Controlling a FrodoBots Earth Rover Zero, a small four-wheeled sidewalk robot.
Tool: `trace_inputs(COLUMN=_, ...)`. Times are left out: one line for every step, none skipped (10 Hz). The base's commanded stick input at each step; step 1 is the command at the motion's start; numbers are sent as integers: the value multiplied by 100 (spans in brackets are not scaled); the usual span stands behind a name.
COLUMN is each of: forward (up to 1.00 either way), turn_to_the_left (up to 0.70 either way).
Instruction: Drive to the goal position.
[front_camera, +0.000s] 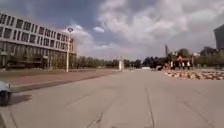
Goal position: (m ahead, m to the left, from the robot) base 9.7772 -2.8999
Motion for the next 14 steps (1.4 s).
trace_inputs(forward=91, turn_to_the_left=0)
trace_inputs(forward=91, turn_to_the_left=0)
trace_inputs(forward=91, turn_to_the_left=0)
trace_inputs(forward=91, turn_to_the_left=0)
trace_inputs(forward=91, turn_to_the_left=0)
trace_inputs(forward=91, turn_to_the_left=0)
trace_inputs(forward=90, turn_to_the_left=0)
trace_inputs(forward=89, turn_to_the_left=0)
trace_inputs(forward=89, turn_to_the_left=0)
trace_inputs(forward=89, turn_to_the_left=0)
trace_inputs(forward=89, turn_to_the_left=0)
trace_inputs(forward=90, turn_to_the_left=0)
trace_inputs(forward=89, turn_to_the_left=0)
trace_inputs(forward=89, turn_to_the_left=0)
